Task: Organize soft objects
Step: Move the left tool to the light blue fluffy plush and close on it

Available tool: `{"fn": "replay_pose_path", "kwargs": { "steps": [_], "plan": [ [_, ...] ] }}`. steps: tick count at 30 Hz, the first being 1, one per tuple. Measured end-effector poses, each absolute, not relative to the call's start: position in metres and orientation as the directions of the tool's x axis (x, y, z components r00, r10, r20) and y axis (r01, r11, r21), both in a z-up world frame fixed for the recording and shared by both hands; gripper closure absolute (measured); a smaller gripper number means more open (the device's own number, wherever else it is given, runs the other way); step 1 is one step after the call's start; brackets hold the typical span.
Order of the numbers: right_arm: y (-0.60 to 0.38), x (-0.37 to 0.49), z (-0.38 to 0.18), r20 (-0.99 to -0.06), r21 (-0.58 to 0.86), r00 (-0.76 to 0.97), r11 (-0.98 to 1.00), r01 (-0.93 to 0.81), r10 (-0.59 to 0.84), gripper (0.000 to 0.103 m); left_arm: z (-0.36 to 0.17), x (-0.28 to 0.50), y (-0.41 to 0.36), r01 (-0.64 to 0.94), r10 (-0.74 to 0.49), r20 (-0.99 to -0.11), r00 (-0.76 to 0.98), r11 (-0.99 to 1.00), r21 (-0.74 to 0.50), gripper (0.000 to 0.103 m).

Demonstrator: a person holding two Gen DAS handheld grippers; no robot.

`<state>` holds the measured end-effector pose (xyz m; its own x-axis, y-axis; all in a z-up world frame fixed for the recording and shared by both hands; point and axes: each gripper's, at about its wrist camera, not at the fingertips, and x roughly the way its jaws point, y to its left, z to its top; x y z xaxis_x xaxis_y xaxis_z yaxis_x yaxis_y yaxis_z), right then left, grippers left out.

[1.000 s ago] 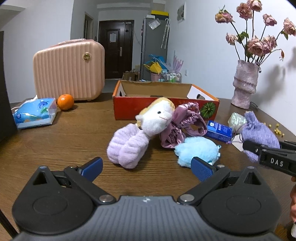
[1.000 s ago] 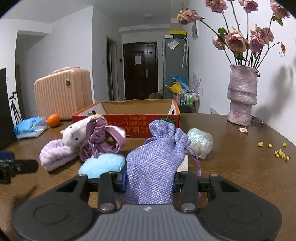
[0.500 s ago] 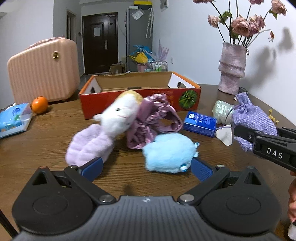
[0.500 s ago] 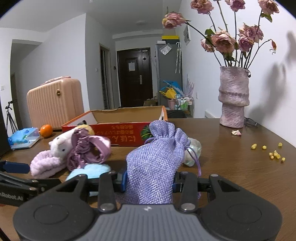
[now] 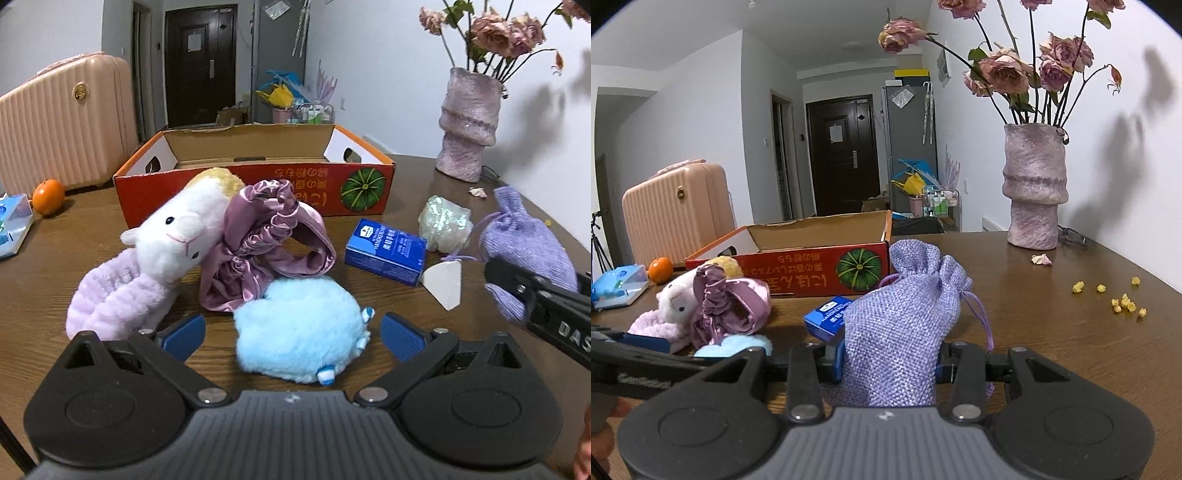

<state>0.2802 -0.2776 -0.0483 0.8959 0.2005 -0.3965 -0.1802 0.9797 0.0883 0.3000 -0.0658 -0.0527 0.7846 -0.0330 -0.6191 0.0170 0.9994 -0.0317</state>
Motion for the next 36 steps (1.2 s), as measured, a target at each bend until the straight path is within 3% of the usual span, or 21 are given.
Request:
{"fn": "replay_pose_path", "kwargs": {
  "steps": [20, 23, 25, 36],
  "plan": [
    [-0.278, 0.284, -0.052, -0.423, 0.094, 0.886, 0.981, -0.169, 0.193, 0.063, -0.08, 0.339, -0.07, -0.028, 0.005, -0.684, 0.729, 0.999, -0.022, 0.0],
    [-0.279, 0.285, -0.052, -0.425, 0.103, 0.884, 0.98, -0.168, 0.196, 0.063, -0.08, 0.338, -0.068, -0.016, -0.013, -0.678, 0.735, 0.999, -0.037, 0.005],
    [-0.279, 0.285, -0.052, -0.425, 0.106, 0.883, 0.98, -0.168, 0.198, 0.063, -0.079, 0.334, -0.07, 0.008, -0.029, -0.67, 0.742, 0.999, -0.035, 0.016],
    [-0.281, 0.285, -0.053, -0.428, 0.118, 0.882, 0.979, -0.164, 0.199, 0.063, -0.074, 0.323, -0.07, 0.05, -0.066, -0.647, 0.76, 0.998, -0.043, 0.024]
  ]
}}
